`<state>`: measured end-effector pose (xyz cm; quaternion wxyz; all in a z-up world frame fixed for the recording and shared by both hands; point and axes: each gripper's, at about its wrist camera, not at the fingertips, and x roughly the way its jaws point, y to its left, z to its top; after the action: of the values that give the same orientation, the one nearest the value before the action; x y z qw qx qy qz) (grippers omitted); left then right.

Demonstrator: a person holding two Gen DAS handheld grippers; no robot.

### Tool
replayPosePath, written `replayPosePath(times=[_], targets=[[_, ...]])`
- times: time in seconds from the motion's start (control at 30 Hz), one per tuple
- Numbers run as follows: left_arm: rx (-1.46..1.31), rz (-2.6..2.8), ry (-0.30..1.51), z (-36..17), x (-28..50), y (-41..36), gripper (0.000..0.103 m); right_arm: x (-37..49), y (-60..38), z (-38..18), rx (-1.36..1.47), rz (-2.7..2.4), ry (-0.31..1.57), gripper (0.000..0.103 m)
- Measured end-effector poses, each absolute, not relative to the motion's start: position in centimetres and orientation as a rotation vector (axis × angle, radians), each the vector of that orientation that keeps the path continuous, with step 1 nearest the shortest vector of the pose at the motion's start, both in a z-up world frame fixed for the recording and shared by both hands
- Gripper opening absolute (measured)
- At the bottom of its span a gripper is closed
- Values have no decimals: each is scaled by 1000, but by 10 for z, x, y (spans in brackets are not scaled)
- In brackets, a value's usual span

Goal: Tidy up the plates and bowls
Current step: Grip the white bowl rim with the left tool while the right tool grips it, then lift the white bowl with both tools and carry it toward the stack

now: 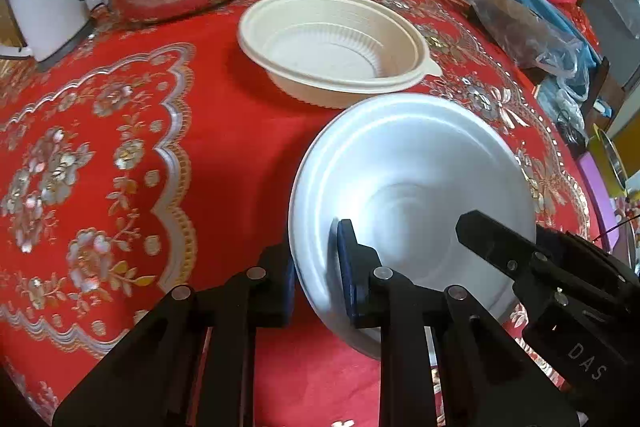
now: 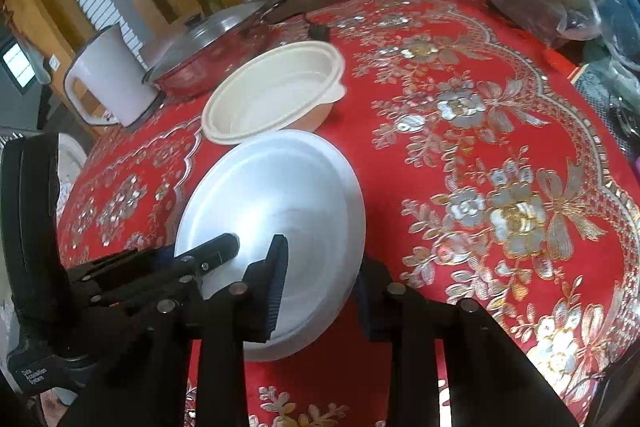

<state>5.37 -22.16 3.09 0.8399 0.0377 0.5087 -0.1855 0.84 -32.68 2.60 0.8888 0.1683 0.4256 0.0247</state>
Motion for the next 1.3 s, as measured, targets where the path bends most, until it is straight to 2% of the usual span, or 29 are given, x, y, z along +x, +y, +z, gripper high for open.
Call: replayPosePath(times=[1.3], targets=[[-102,12,939,78,-4,51,19,28,-67,55,49,463,925,33]])
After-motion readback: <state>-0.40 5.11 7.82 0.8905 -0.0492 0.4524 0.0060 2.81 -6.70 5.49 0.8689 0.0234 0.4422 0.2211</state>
